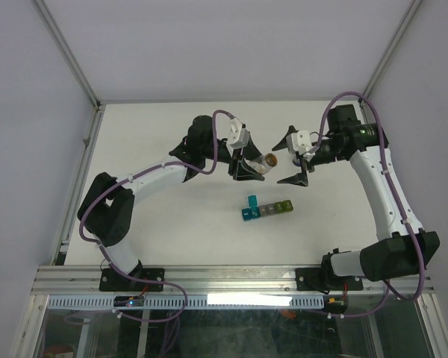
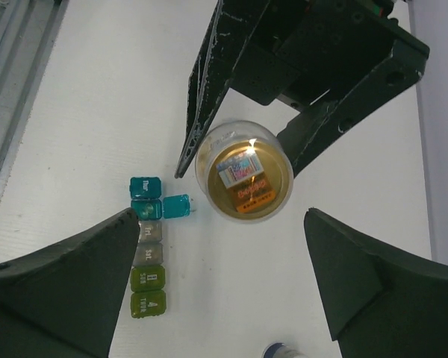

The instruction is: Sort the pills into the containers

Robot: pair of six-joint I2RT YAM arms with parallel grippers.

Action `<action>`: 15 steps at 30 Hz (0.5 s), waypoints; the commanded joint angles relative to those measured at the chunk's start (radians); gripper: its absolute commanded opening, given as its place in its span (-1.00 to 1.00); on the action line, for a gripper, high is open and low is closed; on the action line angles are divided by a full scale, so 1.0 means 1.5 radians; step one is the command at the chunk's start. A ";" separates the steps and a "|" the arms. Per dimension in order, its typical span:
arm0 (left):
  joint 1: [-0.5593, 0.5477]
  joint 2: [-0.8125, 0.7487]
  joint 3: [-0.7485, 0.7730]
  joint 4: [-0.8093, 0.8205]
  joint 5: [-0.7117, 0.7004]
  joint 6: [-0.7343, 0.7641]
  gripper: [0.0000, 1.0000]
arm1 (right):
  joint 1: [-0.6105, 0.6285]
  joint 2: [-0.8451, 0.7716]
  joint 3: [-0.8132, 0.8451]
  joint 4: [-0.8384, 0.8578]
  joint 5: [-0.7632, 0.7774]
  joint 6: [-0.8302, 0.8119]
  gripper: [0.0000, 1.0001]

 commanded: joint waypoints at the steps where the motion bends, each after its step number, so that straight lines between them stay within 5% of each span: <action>1: 0.008 0.016 0.034 -0.008 0.046 0.001 -1.00 | 0.020 -0.001 0.015 0.046 -0.007 0.021 0.85; 15: 0.008 0.016 0.036 -0.019 0.050 0.011 -1.00 | 0.049 0.009 0.011 0.105 0.000 0.131 0.40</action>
